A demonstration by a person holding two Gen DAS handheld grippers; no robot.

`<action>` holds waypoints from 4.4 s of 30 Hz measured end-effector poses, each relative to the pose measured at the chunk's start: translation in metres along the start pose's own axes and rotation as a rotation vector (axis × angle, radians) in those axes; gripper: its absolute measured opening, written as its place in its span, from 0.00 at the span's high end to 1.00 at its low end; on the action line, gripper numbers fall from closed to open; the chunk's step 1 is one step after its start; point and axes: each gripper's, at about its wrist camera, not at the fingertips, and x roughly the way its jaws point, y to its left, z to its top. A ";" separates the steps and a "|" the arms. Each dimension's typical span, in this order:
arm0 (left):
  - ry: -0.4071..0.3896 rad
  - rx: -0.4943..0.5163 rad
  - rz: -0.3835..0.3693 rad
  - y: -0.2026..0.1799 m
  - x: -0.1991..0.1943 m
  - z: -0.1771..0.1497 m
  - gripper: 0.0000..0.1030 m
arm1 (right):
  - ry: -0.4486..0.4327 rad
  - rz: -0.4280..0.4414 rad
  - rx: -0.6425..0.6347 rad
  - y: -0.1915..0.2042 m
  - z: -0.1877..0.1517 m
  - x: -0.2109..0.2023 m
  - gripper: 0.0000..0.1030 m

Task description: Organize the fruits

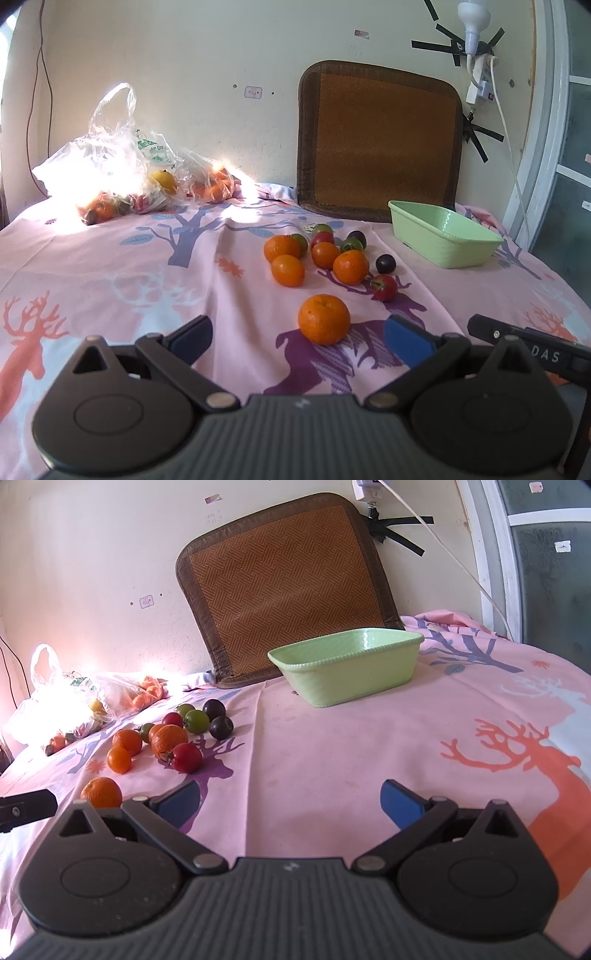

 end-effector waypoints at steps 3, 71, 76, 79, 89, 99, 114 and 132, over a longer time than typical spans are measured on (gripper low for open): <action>0.000 0.003 0.000 0.000 0.001 0.001 0.00 | 0.000 0.001 0.001 0.000 0.000 0.000 0.00; 0.118 0.227 -0.272 -0.075 0.108 0.080 0.60 | -0.076 0.104 -0.344 0.005 0.066 0.043 0.69; 0.054 0.245 -0.330 -0.128 0.157 0.117 0.60 | -0.156 -0.063 -0.304 -0.038 0.095 0.062 0.68; 0.079 0.255 -0.345 -0.153 0.188 0.123 0.60 | -0.144 -0.115 -0.290 -0.055 0.101 0.082 0.68; 0.125 0.269 -0.316 -0.171 0.220 0.112 0.44 | -0.134 -0.163 -0.337 -0.066 0.093 0.105 0.59; 0.005 0.163 -0.311 -0.112 0.145 0.126 0.35 | -0.196 -0.173 -0.246 -0.073 0.092 0.082 0.44; 0.003 -0.003 0.072 0.069 0.061 0.072 0.36 | 0.037 0.177 -0.049 -0.012 0.047 0.054 0.65; 0.086 0.033 0.030 0.045 0.085 0.027 0.37 | 0.120 0.167 -0.101 0.045 0.021 0.057 0.63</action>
